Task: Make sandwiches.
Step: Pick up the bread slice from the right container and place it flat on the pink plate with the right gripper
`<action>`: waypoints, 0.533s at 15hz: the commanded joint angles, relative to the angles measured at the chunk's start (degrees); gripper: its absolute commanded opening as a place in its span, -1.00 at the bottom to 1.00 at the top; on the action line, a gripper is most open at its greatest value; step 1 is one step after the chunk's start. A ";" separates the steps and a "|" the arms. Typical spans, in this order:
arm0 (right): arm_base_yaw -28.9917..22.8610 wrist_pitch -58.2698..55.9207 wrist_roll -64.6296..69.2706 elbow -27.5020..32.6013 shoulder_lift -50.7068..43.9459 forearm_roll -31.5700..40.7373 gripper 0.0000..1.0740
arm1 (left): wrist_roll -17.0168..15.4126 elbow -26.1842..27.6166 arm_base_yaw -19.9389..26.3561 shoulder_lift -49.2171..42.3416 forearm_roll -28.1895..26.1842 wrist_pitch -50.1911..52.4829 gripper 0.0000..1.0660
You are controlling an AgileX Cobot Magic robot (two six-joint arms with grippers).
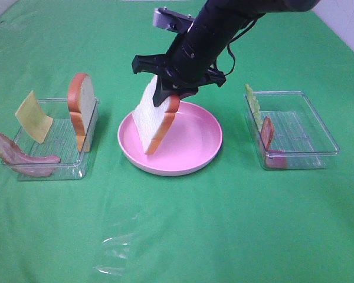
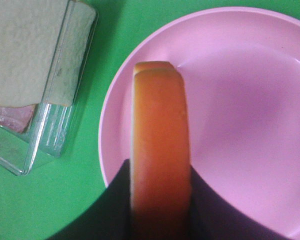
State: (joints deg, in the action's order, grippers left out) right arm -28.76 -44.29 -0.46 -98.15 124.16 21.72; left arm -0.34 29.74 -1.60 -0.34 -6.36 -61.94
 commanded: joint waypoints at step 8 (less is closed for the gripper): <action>0.11 3.90 0.46 -0.34 1.72 -1.15 -0.91 | -0.23 -0.06 0.11 -0.74 -0.11 0.40 0.88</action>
State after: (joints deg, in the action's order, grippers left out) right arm -28.76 -40.62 -0.46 -98.15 125.99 20.97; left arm -0.34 29.74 -1.60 -0.34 -6.36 -61.94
